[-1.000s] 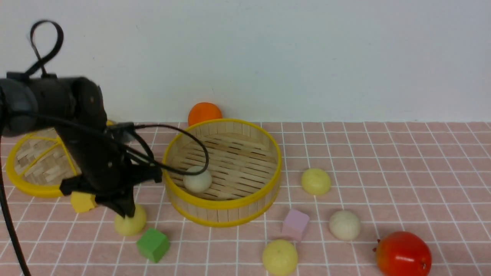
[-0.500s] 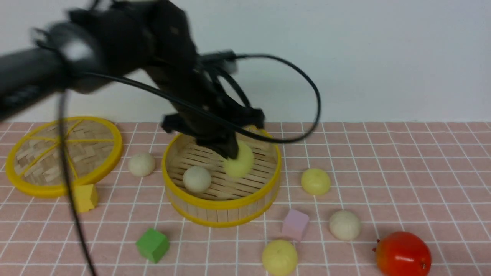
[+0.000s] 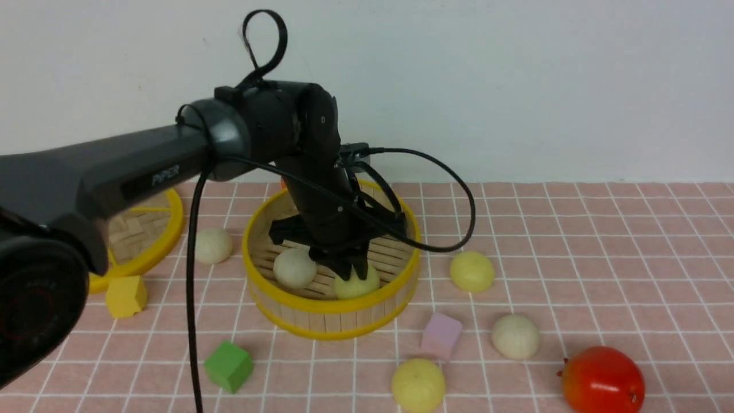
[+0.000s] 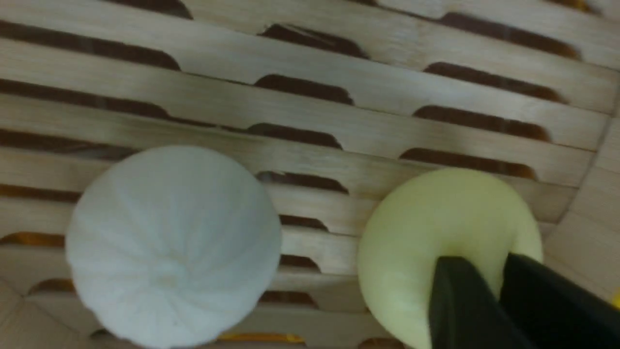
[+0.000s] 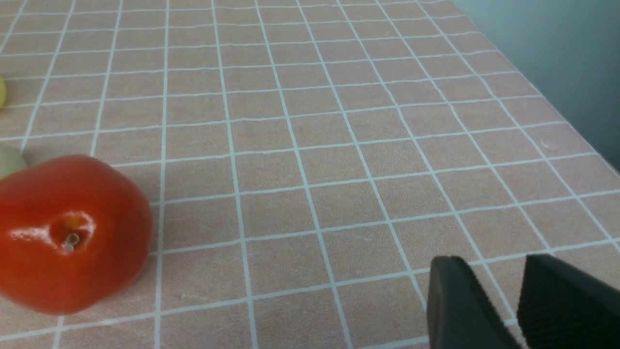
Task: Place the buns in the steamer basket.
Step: Use the left arm to put the steamed stuffed bun into the steamer, then use the left arm to grab a steamed stuffed bun
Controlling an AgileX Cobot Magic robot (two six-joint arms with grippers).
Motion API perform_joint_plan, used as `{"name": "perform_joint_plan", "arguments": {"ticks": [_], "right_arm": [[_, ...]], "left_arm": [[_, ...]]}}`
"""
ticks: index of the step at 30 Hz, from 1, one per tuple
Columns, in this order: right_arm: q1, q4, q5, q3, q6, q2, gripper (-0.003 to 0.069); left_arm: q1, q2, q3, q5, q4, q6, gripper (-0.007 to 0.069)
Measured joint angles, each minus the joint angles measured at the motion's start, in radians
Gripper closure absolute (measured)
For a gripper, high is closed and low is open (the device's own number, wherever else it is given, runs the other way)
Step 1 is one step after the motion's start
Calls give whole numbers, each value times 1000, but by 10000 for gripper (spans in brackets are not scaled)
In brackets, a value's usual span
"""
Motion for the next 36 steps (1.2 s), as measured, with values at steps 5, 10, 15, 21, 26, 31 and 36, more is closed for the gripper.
{"name": "perform_joint_plan", "arguments": {"ticks": [5, 10, 15, 21, 26, 31, 36], "right_arm": [[0, 0, 0, 0, 0, 0, 417], [0, 0, 0, 0, 0, 0, 417], [0, 0, 0, 0, 0, 0, 417], [0, 0, 0, 0, 0, 0, 417], [0, 0, 0, 0, 0, 0, 417], [0, 0, 0, 0, 0, 0, 417], [0, 0, 0, 0, 0, 0, 417]], "left_arm": [[63, -116, -25, 33, 39, 0, 254], [249, -189, -32, 49, 109, 1, 258], [328, -111, -4, 45, 132, 21, 321], [334, 10, 0, -29, 174, 14, 372], [336, 30, 0, -61, 256, -10, 372], [337, 35, 0, -85, 259, -14, 373], [337, 60, 0, -100, 244, -17, 373]]}}
